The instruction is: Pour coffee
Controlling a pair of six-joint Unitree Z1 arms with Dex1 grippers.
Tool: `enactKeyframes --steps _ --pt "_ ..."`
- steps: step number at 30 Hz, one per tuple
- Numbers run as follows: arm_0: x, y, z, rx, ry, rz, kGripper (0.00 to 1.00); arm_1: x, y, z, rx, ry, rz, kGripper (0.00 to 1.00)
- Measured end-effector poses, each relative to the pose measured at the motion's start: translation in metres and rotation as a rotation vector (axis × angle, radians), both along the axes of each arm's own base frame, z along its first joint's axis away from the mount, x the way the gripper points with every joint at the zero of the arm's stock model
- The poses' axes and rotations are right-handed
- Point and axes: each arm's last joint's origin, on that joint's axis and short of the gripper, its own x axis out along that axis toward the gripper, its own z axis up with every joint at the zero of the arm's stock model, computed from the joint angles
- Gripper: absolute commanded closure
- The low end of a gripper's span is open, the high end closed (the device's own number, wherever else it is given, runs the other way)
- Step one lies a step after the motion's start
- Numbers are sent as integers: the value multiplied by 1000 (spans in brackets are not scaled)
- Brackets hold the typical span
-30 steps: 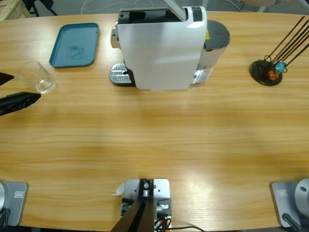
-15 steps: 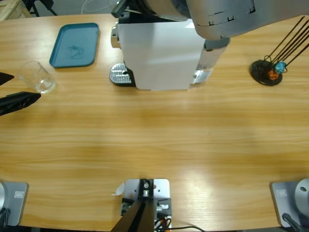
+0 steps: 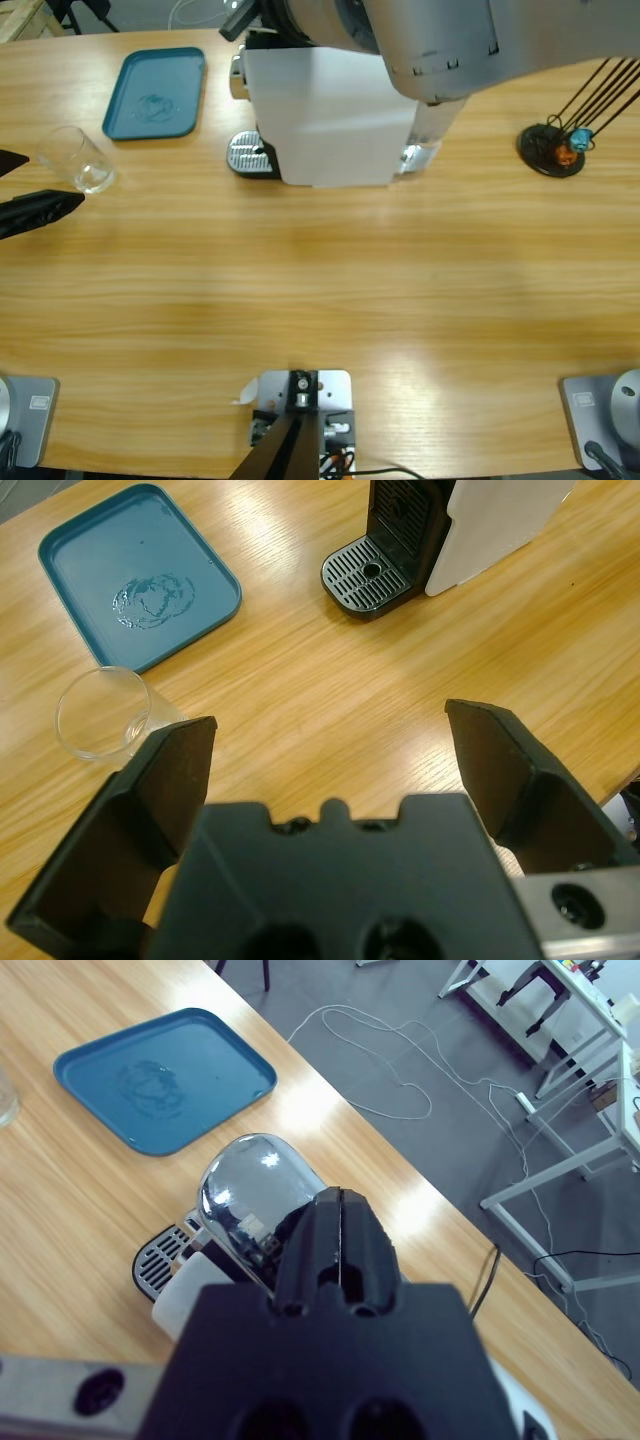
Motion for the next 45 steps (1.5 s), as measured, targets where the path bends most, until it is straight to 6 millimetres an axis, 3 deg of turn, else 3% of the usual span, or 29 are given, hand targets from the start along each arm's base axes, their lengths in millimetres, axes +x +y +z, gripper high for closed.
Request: enactKeyframes --steps 7,19,20,21,22,23,25,29,32,34,40,45 --pt "0 0 0 0 0 0 4 -6 0 -15 23 19 4 1000" --pt "0 0 -1 2 1 0 9 -9 4 -16 34 16 14 978" --pt "0 0 -1 2 1 0 9 -9 3 -15 36 16 15 721" --pt "0 0 -1 3 2 0 9 -9 1 -13 40 24 28 531" --pt "0 -1 -1 4 4 0 9 -11 -3 -8 49 41 58 406" --pt "1 -1 -1 6 5 0 9 -13 -8 -4 52 71 96 272" --pt "2 -2 -2 10 9 0 9 -18 -25 2 45 141 161 149" --pt "5 -3 -3 27 1 30 9 -38 -66 24 4 233 200 128" --pt "10 -1 -4 59 -28 122 9 -64 -113 45 1 245 191 9" --pt "14 -1 -4 66 -41 189 14 -84 -142 52 3 246 192 0" --pt "37 -7 -11 -5 -38 345 23 -137 -217 39 66 260 175 0" --pt "58 -13 -27 73 -35 443 23 -163 -252 21 127 269 158 0"
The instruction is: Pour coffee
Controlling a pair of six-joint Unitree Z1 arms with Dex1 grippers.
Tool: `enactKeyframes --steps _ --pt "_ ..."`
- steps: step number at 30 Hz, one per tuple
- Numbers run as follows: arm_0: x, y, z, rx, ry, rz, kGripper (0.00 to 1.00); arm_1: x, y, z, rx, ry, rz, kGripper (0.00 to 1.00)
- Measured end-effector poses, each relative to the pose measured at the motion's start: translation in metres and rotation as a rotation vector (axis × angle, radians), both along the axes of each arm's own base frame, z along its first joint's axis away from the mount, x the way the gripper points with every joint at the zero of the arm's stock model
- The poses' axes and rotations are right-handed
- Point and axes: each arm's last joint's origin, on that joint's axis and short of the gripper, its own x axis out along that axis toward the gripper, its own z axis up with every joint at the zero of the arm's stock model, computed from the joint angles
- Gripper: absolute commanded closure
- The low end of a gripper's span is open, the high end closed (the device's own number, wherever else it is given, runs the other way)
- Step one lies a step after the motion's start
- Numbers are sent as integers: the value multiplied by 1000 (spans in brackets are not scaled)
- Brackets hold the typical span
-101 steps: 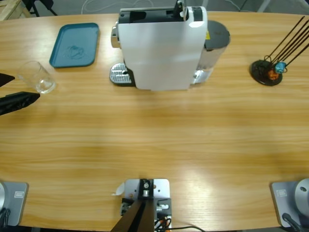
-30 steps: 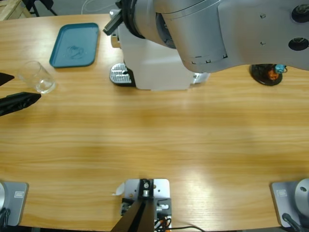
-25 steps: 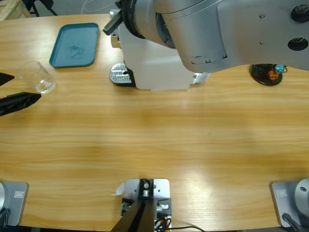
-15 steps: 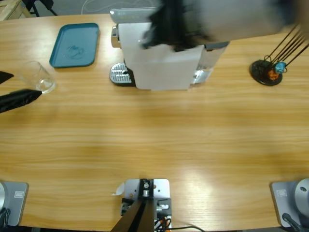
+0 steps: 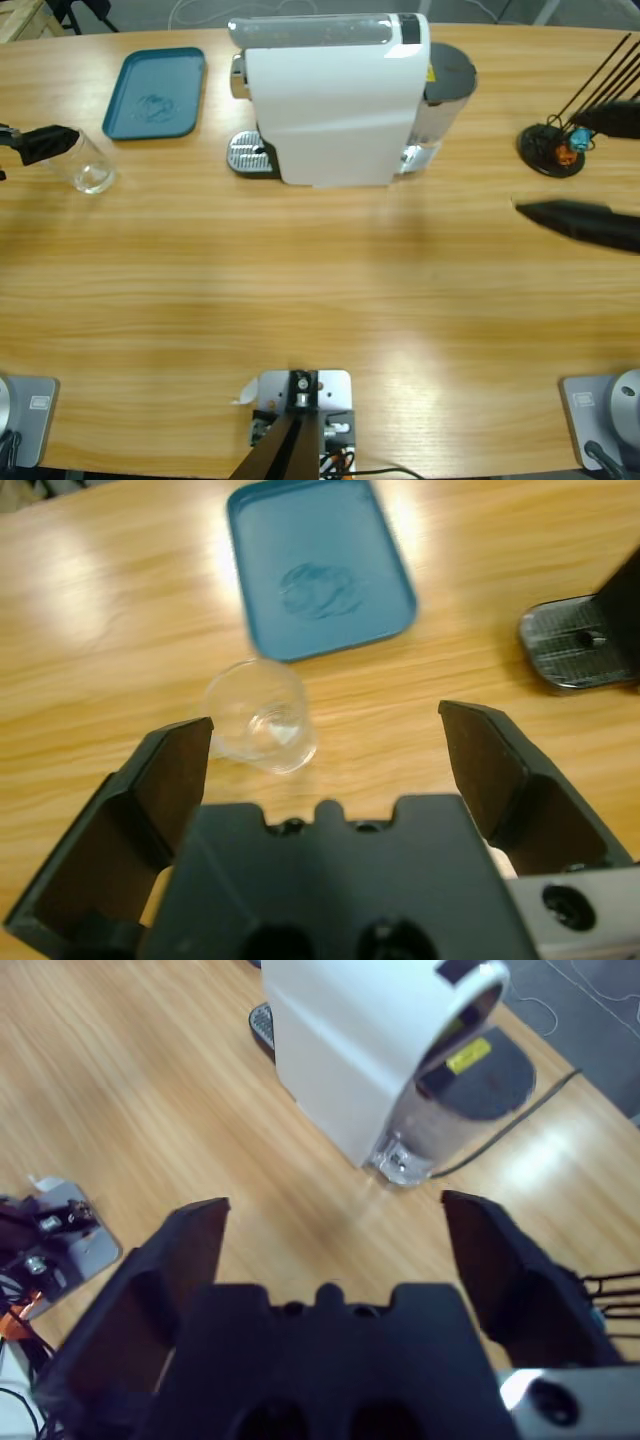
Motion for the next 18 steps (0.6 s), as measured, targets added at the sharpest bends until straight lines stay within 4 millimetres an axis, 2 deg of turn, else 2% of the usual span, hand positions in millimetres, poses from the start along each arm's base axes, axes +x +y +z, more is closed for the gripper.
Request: enactKeyframes --steps 7,18 --pt "15 13 -20 22 65 144 17 -18 -25 -18 69 3 -27 0" --pt "19 17 -36 -13 85 191 0 -24 -34 -28 75 7 -24 0"
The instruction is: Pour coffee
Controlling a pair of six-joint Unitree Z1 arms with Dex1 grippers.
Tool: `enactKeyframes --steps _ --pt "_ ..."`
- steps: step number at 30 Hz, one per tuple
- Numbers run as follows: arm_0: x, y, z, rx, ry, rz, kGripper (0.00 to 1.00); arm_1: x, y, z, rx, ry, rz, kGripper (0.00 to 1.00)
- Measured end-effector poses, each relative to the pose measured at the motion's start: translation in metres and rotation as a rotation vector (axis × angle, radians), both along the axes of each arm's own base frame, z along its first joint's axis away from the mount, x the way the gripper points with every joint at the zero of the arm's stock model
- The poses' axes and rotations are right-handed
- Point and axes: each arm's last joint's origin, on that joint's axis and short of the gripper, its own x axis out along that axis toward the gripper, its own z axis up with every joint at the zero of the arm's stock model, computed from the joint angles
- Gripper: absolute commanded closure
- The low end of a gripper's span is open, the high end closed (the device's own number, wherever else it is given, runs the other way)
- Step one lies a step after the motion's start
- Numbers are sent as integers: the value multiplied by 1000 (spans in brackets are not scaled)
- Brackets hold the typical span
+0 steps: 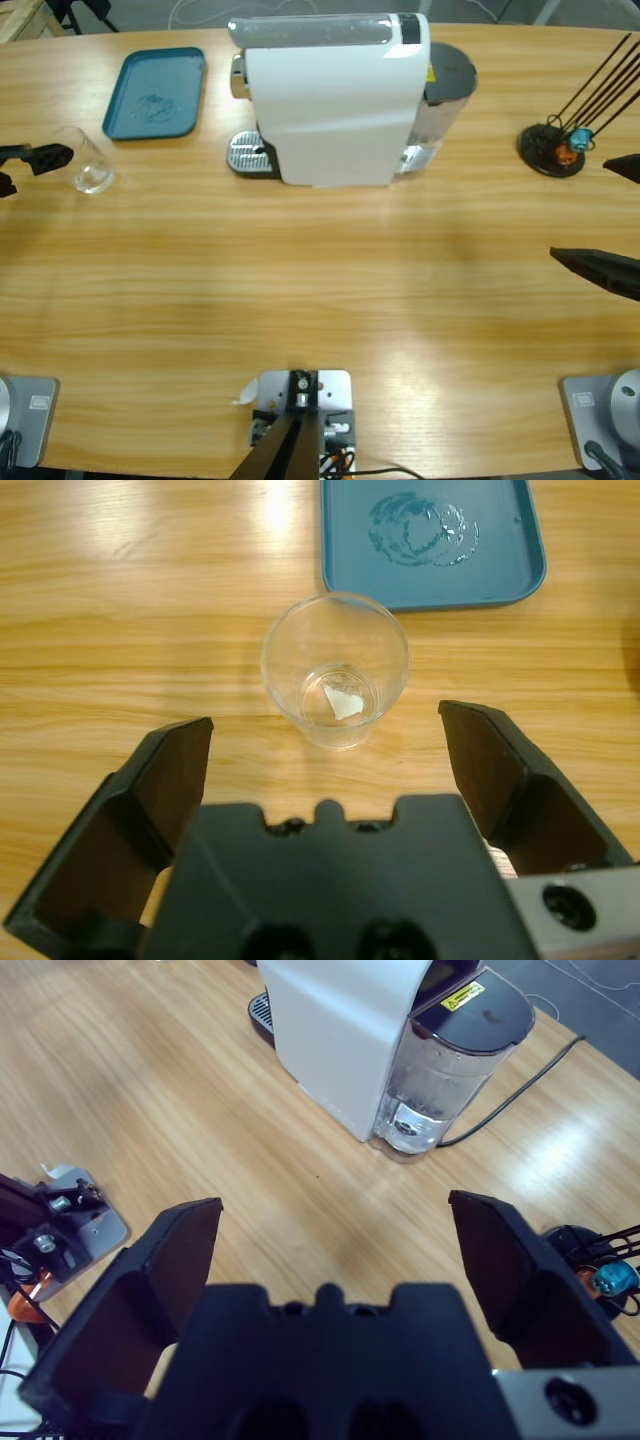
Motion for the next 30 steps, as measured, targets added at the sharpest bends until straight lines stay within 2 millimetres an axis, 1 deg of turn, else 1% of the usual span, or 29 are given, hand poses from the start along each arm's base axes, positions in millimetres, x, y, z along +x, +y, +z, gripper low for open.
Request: enactKeyframes --steps 4,13,19,20,21,23,24,25,30 --pt "7 0 -5 -25 26 2 0 -1 -1 -2 -1 3 3 0" --pt "36 -9 -21 -48 16 25 0 -3 -3 -6 14 1 15 0" --pt "48 -10 -30 -63 35 34 1 -3 -2 -8 16 0 16 0" --pt "49 -10 -32 -64 40 35 16 -3 -2 -8 19 -2 16 0" --pt "50 -10 -33 -64 44 35 53 -2 -2 -7 22 -4 16 0" --pt "51 -10 -35 -64 50 35 171 -2 -2 -7 25 -6 16 0" --pt "51 -10 -35 -64 52 35 249 -2 -2 -7 25 -6 16 0" --pt "51 -10 -36 -64 53 36 271 -2 -2 -7 25 -6 16 0" --pt "50 -9 -39 -59 61 39 271 -2 -2 -7 25 -6 17 0"
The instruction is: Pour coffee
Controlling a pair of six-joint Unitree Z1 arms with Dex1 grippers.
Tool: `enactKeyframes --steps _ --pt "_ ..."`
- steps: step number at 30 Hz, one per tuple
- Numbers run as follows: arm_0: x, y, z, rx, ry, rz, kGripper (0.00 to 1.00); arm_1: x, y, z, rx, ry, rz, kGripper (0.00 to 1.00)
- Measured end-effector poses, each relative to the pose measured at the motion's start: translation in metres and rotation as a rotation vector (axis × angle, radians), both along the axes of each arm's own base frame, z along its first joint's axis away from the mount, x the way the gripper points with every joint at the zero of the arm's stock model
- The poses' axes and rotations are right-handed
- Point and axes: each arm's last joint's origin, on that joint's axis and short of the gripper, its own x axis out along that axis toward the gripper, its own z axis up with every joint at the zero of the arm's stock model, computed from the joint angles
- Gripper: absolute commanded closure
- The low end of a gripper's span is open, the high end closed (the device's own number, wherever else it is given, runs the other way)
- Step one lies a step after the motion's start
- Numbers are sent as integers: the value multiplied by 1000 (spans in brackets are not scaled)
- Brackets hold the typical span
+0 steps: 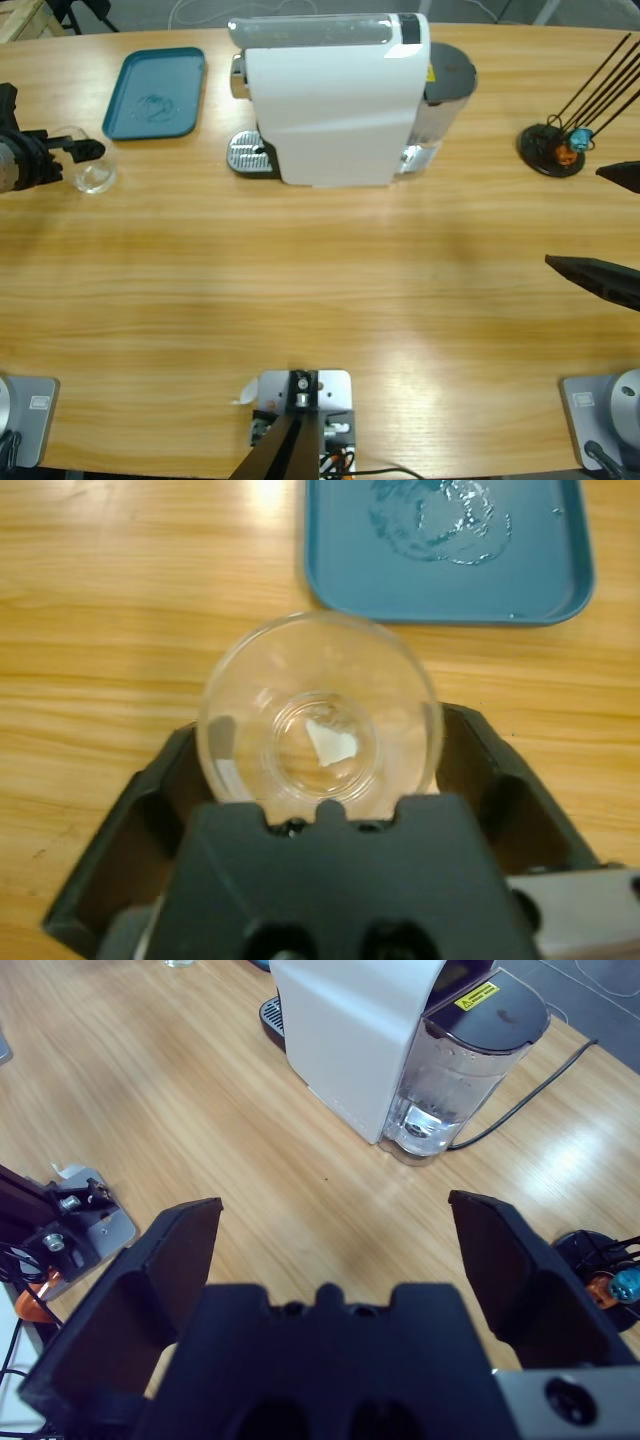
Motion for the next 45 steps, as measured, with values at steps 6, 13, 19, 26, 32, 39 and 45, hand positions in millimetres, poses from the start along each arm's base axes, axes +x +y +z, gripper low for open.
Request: enactKeyframes --steps 6,13,19,26,32,39,45 --pt "2 3 -2 2 4 16 405 0 0 0 1 2 4 0" --pt "3 2 -2 -26 -3 -7 405 0 0 0 1 2 4 0" --pt "-3 -24 4 -88 -23 -320 407 0 0 0 1 2 4 0" --pt "-1 -39 18 -114 -53 -559 408 0 0 0 1 2 4 0" --pt "5 -63 38 -24 -71 -725 406 0 0 0 0 2 4 0" --pt "22 -92 48 60 -99 -843 409 0 0 0 0 3 4 0" --pt "42 -111 35 72 -75 -863 408 1 2 -1 -2 4 4 0"
